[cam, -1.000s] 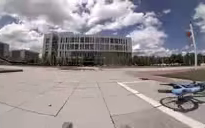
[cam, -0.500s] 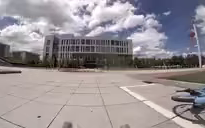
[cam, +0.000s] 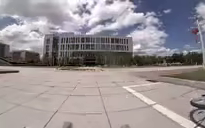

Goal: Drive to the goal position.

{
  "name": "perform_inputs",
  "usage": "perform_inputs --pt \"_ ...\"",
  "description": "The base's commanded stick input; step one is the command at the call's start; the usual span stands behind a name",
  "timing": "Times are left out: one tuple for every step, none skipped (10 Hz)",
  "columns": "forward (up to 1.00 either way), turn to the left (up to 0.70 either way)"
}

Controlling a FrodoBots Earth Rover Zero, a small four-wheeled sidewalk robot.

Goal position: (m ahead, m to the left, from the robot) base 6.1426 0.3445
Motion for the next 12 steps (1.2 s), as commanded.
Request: perform_inputs --pt "0.70 0.00" --pt "0.70 0.00" --pt "0.70 0.00" --pt "0.70 0.00" --pt "0.70 0.00" --pt "0.70 0.00" --pt "0.70 0.00" --pt "0.70 0.00" --pt "0.70 0.00" --pt "0.70 0.00" --pt "0.70 0.00" --pt "0.70 0.00"
